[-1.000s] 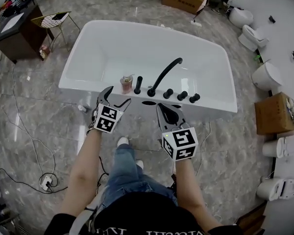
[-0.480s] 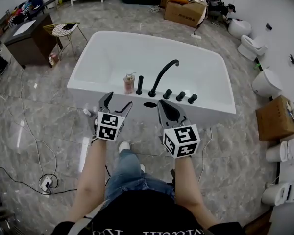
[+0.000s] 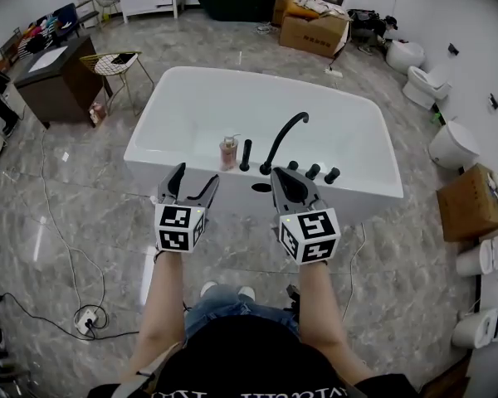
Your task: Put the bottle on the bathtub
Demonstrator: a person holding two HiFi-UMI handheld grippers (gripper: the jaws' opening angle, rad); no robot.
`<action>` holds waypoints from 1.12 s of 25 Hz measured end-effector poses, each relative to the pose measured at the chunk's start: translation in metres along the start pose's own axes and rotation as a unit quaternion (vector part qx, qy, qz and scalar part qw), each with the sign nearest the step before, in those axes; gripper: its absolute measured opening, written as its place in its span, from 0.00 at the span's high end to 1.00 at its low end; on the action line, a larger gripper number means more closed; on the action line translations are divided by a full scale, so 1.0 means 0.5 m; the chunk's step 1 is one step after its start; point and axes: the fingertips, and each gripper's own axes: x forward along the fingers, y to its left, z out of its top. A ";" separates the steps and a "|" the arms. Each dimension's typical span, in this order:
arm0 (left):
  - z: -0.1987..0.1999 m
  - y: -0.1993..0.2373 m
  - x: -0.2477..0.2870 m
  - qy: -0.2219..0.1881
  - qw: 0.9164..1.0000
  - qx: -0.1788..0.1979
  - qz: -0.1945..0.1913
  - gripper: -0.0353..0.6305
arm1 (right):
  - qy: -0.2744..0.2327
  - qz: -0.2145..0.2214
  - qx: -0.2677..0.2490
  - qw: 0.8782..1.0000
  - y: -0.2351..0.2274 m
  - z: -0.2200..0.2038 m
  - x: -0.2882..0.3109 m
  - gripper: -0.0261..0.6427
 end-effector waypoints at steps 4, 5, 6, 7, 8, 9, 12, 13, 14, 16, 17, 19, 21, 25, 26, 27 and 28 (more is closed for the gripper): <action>0.056 0.038 -0.017 -0.022 1.000 -0.006 0.005 0.50 | -0.017 -0.011 -0.009 1.000 0.016 0.051 0.014 0.94; 0.072 0.050 -0.022 -0.034 0.999 -0.003 0.014 0.53 | -0.019 -0.010 -0.011 1.000 0.020 0.062 0.016 0.94; 0.090 0.063 -0.028 -0.048 0.999 -0.001 0.026 0.57 | -0.020 -0.009 -0.013 1.000 0.023 0.072 0.017 0.94; 0.109 0.074 -0.035 -0.065 0.997 0.002 0.037 0.67 | -0.020 -0.010 -0.015 1.000 0.023 0.080 0.018 0.94; 0.128 0.083 -0.042 -0.081 0.996 0.006 0.046 0.75 | -0.020 -0.012 -0.017 1.000 0.022 0.087 0.018 0.94; 0.145 0.090 -0.048 -0.093 0.994 0.011 0.051 0.87 | -0.021 -0.014 -0.019 0.999 0.020 0.094 0.017 0.94; 0.184 0.099 -0.056 -0.110 0.993 0.021 0.049 0.93 | -0.026 -0.024 -0.024 0.999 0.014 0.111 0.012 0.94; 0.194 0.101 -0.057 -0.113 0.992 0.021 0.046 0.93 | -0.029 -0.028 -0.026 0.999 0.012 0.116 0.010 0.94; 0.203 0.104 -0.060 -0.117 0.992 0.020 0.044 0.93 | -0.033 -0.033 -0.028 0.999 0.011 0.120 0.008 0.94; 0.223 0.108 -0.066 -0.126 0.991 0.022 0.038 0.93 | -0.044 -0.044 -0.034 0.997 0.010 0.129 0.005 0.94; 0.232 0.110 -0.069 -0.130 0.990 0.026 0.037 0.93 | -0.049 -0.048 -0.035 0.997 0.010 0.133 0.005 0.94; 0.245 0.112 -0.077 -0.136 0.989 0.033 0.037 0.93 | -0.052 -0.043 -0.028 0.997 0.017 0.135 0.005 0.94; 0.254 0.111 -0.086 -0.141 0.989 0.038 0.037 0.93 | -0.051 -0.034 -0.019 0.998 0.027 0.133 0.005 0.94; 0.258 0.106 -0.092 -0.144 0.988 0.049 0.033 0.93 | -0.051 -0.035 -0.026 0.998 0.036 0.133 0.003 0.94; 0.256 0.104 -0.092 -0.144 0.988 0.052 0.031 0.93 | -0.053 -0.036 -0.026 0.998 0.037 0.133 0.003 0.94; 0.255 0.103 -0.092 -0.143 0.988 0.054 0.030 0.93 | -0.054 -0.036 -0.027 0.998 0.039 0.134 0.003 0.94; 0.254 0.101 -0.091 -0.142 0.988 0.056 0.028 0.93 | -0.055 -0.036 -0.028 0.997 0.040 0.136 0.002 0.94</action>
